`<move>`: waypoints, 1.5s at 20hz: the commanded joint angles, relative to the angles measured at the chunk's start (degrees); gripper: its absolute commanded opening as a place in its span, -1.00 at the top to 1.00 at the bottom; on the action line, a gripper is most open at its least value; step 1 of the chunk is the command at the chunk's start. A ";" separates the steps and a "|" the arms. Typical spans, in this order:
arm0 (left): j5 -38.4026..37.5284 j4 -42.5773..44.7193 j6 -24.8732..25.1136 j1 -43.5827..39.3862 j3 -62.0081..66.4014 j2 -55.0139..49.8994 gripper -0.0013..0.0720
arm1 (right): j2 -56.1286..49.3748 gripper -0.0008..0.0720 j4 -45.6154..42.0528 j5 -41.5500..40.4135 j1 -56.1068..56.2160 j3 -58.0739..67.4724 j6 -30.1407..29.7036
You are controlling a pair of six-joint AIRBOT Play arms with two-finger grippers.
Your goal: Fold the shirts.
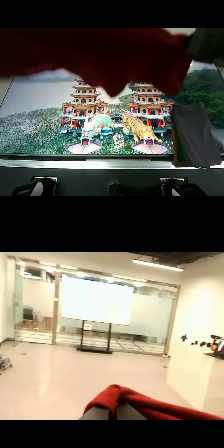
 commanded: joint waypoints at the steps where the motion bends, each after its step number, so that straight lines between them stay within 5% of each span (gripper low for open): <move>1: -2.97 5.01 -0.98 0.31 -1.38 -0.11 0.89 | -1.16 0.87 0.48 24.30 -0.04 -1.57 2.25; 3: -5.88 5.01 -0.92 0.31 -6.99 -1.38 0.89 | -2.58 0.87 5.11 28.70 0.02 -9.84 2.29; 5: -5.46 4.98 0.66 0.31 -14.84 -3.17 0.89 | -2.64 0.87 8.76 24.63 0.02 -20.72 2.01; 9: -0.98 4.92 1.22 -0.20 -28.28 -13.27 0.89 | -7.76 0.87 10.14 -0.44 0.00 -37.40 2.08; 14: 7.21 4.31 1.16 -5.77 -30.53 -34.36 0.89 | -27.39 0.87 23.28 -27.04 0.00 -38.99 2.03; 18: 7.19 -0.35 1.14 -8.63 -30.53 -43.17 0.89 | -34.10 0.86 34.21 -38.60 -0.07 -38.99 2.03; 19: 6.51 -0.37 1.18 -8.74 -30.53 -43.60 0.89 | -33.86 0.73 33.48 -39.50 -0.50 -38.51 1.44; 22: 5.11 -0.20 1.22 -7.76 -30.53 -42.80 0.89 | -32.76 -0.47 32.39 -31.67 -5.84 -33.14 -8.35; 25: 0.04 -0.20 1.22 -5.44 -30.53 -41.75 0.89 | -30.51 -0.85 23.67 -13.88 -15.65 -25.57 -9.35; 30: -8.04 -0.04 1.81 -3.23 -30.56 -41.75 0.89 | -26.18 -0.83 14.25 12.96 -21.79 -29.09 -10.84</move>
